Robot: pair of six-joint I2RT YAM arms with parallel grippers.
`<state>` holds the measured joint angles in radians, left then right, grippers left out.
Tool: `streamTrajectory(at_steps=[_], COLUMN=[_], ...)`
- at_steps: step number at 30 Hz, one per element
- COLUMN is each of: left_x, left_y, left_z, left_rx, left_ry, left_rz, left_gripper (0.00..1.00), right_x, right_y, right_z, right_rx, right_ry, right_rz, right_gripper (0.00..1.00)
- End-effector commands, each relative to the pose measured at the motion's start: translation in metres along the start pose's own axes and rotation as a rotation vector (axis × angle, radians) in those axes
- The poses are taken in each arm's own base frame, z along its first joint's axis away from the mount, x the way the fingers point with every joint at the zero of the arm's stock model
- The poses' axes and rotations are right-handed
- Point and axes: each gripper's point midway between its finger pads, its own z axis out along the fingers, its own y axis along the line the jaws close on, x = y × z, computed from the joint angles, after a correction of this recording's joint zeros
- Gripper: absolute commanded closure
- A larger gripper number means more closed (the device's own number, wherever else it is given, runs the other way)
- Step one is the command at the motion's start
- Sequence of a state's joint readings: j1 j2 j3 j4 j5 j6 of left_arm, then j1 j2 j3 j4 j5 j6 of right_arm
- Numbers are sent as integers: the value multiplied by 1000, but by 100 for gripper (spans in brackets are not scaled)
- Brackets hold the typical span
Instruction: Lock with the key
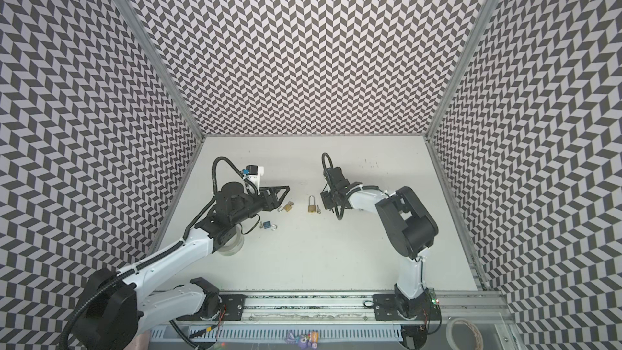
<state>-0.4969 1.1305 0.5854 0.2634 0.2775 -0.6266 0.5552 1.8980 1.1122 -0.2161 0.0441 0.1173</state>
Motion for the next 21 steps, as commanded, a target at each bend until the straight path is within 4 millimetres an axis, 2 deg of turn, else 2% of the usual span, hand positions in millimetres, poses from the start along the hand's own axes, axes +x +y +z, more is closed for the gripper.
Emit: streamTrajectory(at_steps=[1, 6, 12, 16, 21], left_x=[4, 6, 5, 1, -10], left_y=[6, 9, 10, 13, 11], left_z=[-3, -3, -3, -5, -6], left_rx=[-21, -32, -35, -44, -41], left_ry=[5, 5, 1, -8, -28], left_rz=[-10, -8, -8, -10, -6], left_gripper=[40, 40, 40, 40, 40], right_x=[3, 15, 28, 28, 19], right_y=[0, 2, 0, -1, -1], right_z=[8, 13, 10, 3, -14], right_rx=[9, -3, -1, 0, -7], right_ry=[21, 51, 59, 45, -3], right_rz=[-21, -27, -9, -3, 11], right_gripper=[44, 55, 62, 67, 74])
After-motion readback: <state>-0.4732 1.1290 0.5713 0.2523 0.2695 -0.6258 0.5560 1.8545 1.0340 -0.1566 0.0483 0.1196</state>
